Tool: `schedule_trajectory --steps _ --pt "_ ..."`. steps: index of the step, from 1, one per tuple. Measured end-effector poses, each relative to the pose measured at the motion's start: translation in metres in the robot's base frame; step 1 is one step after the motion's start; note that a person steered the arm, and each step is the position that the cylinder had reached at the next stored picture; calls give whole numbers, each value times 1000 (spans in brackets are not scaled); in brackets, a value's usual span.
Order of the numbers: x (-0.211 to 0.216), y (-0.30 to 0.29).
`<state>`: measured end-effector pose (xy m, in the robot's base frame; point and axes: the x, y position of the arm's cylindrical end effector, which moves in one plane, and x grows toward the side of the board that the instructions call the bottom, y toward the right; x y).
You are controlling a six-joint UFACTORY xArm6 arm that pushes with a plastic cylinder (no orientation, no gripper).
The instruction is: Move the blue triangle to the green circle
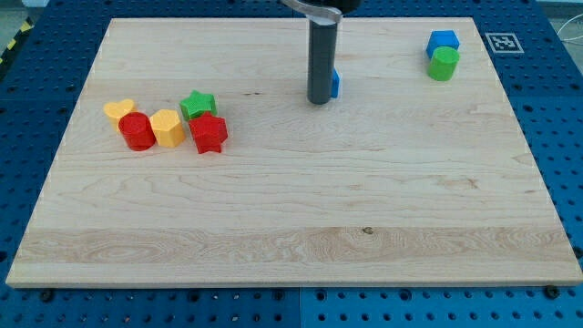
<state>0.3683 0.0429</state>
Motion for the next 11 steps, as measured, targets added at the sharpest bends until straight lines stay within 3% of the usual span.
schedule_trajectory --steps 1,3,4,9,11 --pt "-17 5" --pt "-33 -49" --pt "-43 -40" --pt "-42 125" --pt "-30 126"
